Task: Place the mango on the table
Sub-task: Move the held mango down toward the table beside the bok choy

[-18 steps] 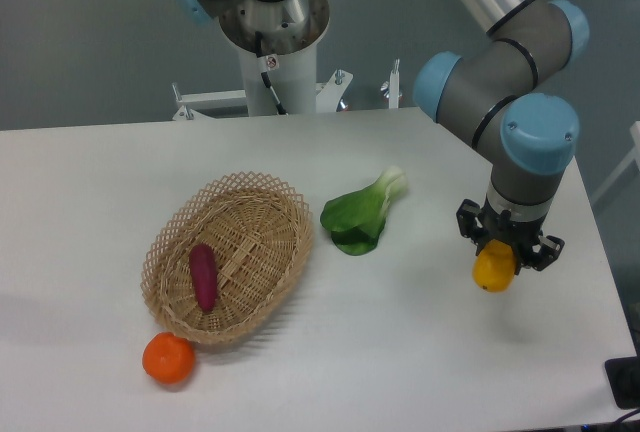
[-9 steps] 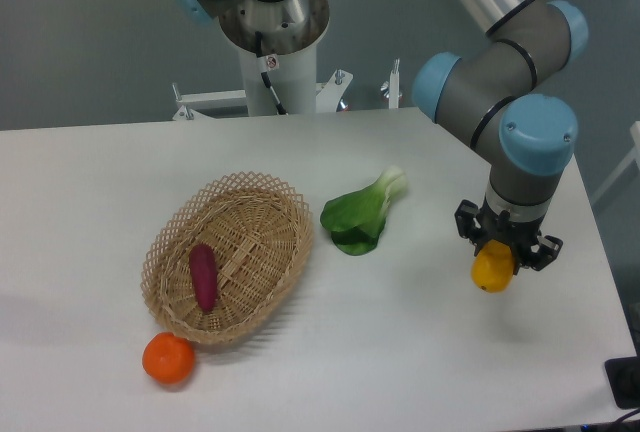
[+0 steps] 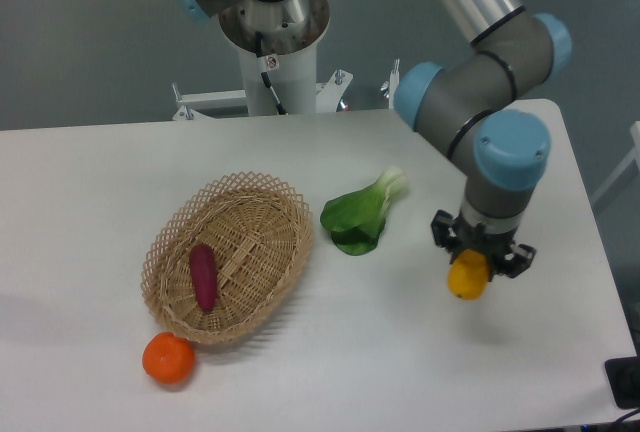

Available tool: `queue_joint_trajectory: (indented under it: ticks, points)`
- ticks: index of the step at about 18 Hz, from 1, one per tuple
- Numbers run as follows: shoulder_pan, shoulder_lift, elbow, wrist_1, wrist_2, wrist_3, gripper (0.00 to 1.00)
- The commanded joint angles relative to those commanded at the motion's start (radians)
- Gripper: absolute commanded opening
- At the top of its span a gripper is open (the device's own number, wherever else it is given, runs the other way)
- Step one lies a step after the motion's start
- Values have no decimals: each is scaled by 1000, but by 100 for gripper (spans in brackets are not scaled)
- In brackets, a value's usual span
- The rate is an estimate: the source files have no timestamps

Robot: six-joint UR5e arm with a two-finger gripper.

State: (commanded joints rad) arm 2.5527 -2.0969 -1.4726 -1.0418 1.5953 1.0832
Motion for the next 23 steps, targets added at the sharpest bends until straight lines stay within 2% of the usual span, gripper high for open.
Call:
queue_joint_trajectory:
  ticks: [3, 4, 13, 16, 19, 21, 23]
  points:
    - [-26, -25, -14, 135, -3, -89, 42]
    - [-31, -35, -15, 157, -5, -100, 43]
    - [-71, -86, -25, 161, -6, -103, 56]
    - [-80, -97, -25, 161, -6, -104, 57]
    - [-80, -103, -18, 161, -6, -104, 68]
    - [-80, -110, -14, 161, -6, -104, 70]
    - [-80, -115, -12, 161, -6, -104, 77]
